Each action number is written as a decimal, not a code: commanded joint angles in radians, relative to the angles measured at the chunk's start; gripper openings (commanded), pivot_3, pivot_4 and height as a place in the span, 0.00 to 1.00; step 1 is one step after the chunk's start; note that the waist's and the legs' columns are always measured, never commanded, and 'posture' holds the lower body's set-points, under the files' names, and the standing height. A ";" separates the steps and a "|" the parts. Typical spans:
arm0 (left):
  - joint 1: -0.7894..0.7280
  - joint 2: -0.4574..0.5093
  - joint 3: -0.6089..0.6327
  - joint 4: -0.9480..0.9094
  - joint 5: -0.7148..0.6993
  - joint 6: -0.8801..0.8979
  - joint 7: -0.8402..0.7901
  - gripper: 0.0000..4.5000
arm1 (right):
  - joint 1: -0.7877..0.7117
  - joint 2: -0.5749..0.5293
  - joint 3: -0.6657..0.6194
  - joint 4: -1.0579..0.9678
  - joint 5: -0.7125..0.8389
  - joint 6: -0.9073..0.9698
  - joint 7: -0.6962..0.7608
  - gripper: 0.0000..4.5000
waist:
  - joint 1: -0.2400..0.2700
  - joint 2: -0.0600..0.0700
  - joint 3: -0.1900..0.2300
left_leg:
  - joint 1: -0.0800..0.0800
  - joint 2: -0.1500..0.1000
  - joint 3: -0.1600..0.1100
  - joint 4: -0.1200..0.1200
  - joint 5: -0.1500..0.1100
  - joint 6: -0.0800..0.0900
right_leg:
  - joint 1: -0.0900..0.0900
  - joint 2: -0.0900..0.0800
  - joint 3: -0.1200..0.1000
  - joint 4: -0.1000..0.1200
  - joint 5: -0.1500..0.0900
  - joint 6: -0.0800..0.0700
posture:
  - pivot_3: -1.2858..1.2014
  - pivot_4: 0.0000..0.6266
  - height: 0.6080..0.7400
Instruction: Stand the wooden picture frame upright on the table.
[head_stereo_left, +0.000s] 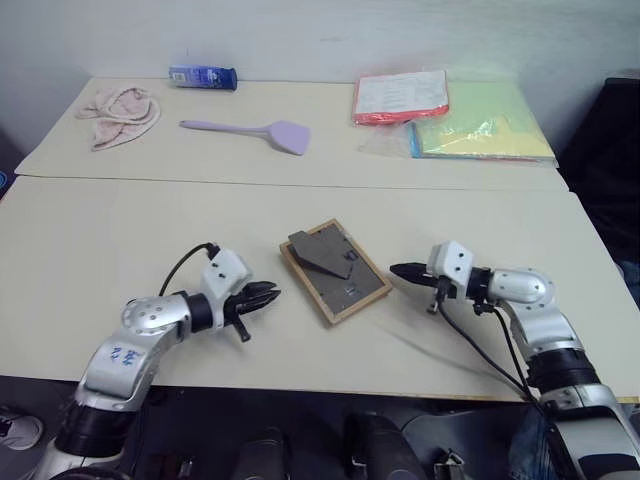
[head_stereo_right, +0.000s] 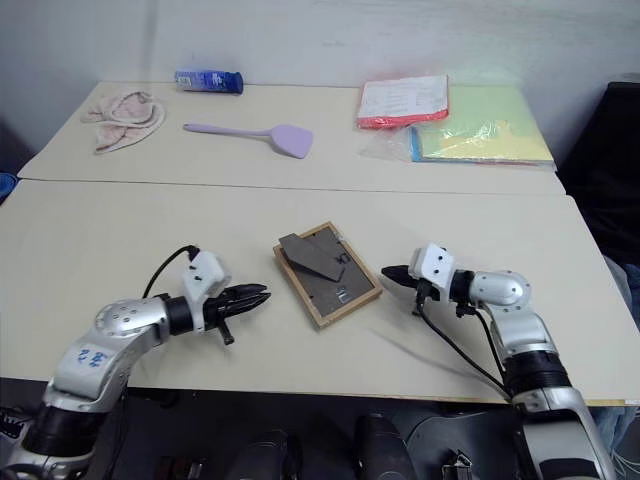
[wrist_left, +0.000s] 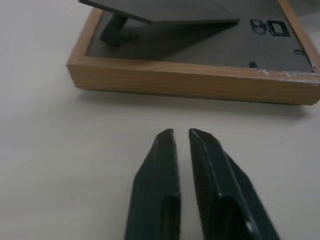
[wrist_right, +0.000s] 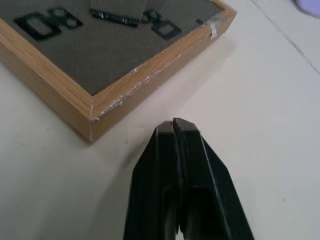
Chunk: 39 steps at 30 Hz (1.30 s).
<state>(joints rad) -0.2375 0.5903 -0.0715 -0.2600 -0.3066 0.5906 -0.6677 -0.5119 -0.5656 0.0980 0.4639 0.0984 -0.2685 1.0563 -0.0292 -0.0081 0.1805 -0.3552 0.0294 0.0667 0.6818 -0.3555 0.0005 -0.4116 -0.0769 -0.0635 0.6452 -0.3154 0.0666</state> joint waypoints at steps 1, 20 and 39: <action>-0.038 -0.030 -0.042 0.028 0.038 0.029 0.036 0.08 | -0.001 0.027 0.015 -0.011 0.013 -0.042 0.020 0.00 | 0.001 0.000 0.000 | 0.000 0.000 0.000 0.000 0.000 0.000 | 0.000 0.000 0.000 0.000 0.000 0.000 | 0.52 0.24 1.00; 0.016 0.007 0.084 0.006 -0.011 0.083 0.021 0.08 | 0.267 0.009 0.042 -0.519 0.042 0.271 -0.037 0.00 | 0.002 0.000 0.000 | 0.000 0.000 -0.001 0.000 0.000 0.000 | 0.001 -0.001 0.000 0.000 0.000 0.000 | 0.52 0.24 1.00; -0.412 0.016 0.177 0.493 -0.748 1.024 0.246 0.84 | 0.194 -0.036 0.081 -0.615 0.050 0.435 -0.050 0.00 | 0.005 0.000 0.000 | 0.000 -0.001 -0.003 0.001 0.000 -0.001 | 0.001 0.000 -0.001 0.001 0.000 0.000 | 0.52 0.24 1.00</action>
<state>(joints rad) -0.6436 0.6067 0.1356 0.2126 -1.0164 1.6120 -0.4681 -0.3095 -0.6058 0.1849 -0.1077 0.1365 0.1581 1.0140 -0.0245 -0.0085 0.1804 -0.3552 0.0284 0.0637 0.6828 -0.3551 -0.0006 -0.4109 -0.0773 -0.0640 0.6461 -0.3154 0.0667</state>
